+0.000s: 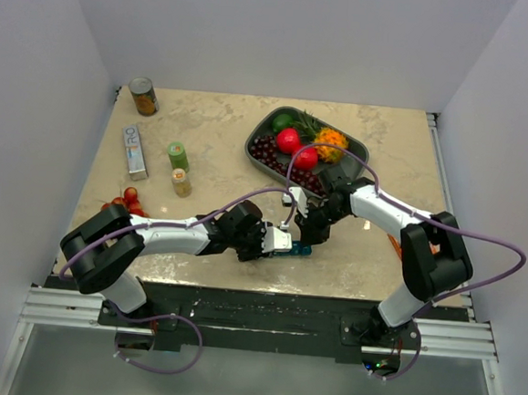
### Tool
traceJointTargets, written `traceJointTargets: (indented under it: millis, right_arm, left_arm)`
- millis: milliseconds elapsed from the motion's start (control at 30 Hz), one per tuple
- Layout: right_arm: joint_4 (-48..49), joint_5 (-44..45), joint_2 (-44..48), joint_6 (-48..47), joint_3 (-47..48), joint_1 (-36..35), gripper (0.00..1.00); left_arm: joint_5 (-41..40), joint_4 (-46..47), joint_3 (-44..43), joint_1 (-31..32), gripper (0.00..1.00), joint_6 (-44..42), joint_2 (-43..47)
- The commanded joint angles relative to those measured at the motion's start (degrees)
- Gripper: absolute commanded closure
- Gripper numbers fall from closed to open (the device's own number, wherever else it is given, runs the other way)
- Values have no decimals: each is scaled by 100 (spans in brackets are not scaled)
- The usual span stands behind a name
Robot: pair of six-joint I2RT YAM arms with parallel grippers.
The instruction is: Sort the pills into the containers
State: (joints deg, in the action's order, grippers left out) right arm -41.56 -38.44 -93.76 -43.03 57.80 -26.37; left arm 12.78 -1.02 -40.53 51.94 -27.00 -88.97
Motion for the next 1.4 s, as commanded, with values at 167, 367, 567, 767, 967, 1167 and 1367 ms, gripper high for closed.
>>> traceJointTargets:
  millis: [167,367,567,767,967,1167,1367]
  right_arm:
    - [43,-6,-55,22,-15,-26,85]
    - [52,-24,-64,31,-14,-26,86]
    - [52,-32,-29,22,-6,-26,86]
    - [157,73,-73,110,-58,-35,86]
    - [236,293,-240,233,-67,-70,86]
    - [157,144,-205,198,3,-140,87]
    - [-71,-295,173,93,293,-149,87]
  left_arm:
    - [14,-101,28,35,100,90,-50]
    - [14,-118,10,35,100,90,-68]
    - [14,-127,10,35,100,90,-59]
    - [14,-127,-7,35,100,108,-59]
    - [14,-127,-25,35,100,143,-68]
    - [14,-127,-34,35,100,152,-77]
    - [32,-162,-34,35,100,152,-94]
